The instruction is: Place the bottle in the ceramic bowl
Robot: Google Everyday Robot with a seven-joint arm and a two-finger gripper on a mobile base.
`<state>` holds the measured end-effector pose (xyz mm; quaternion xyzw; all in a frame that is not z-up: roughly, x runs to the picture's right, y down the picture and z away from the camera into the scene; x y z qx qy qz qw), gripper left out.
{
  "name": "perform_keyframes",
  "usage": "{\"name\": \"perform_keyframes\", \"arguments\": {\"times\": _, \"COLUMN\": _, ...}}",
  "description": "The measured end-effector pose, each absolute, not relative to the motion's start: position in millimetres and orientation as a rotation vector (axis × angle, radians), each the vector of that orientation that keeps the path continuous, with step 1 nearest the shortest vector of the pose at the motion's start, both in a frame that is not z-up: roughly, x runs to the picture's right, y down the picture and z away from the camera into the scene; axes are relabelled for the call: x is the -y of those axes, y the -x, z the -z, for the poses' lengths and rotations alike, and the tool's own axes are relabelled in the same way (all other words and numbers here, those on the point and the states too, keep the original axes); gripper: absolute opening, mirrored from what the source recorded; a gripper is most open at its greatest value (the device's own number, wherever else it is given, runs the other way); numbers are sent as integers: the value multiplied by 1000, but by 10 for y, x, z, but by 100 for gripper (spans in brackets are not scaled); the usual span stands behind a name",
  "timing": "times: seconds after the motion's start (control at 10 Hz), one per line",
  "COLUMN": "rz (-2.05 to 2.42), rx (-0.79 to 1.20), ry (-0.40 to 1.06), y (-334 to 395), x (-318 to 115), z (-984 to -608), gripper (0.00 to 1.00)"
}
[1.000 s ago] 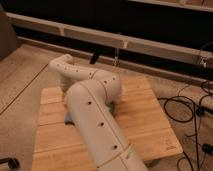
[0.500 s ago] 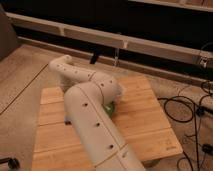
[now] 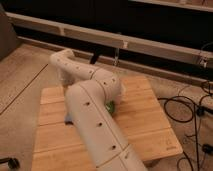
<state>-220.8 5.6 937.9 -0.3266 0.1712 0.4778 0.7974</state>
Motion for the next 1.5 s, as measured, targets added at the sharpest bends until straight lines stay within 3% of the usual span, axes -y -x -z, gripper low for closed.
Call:
{"name": "perform_keyframes", "arguments": {"times": 0.3, "rz": -1111, "rx": -362, "ry": 612, "y": 1964, "x": 124, "z": -8980, "gripper": 0}}
{"name": "perform_keyframes", "arguments": {"times": 0.9, "rz": -1302, "rx": -519, "ry": 596, "y": 1338, "x": -839, "z": -8300, "gripper": 0}}
{"name": "perform_keyframes", "arguments": {"times": 1.5, "rz": -1323, "rx": -636, "ry": 564, "y": 483, "x": -1106, "z": -7915, "gripper": 0}}
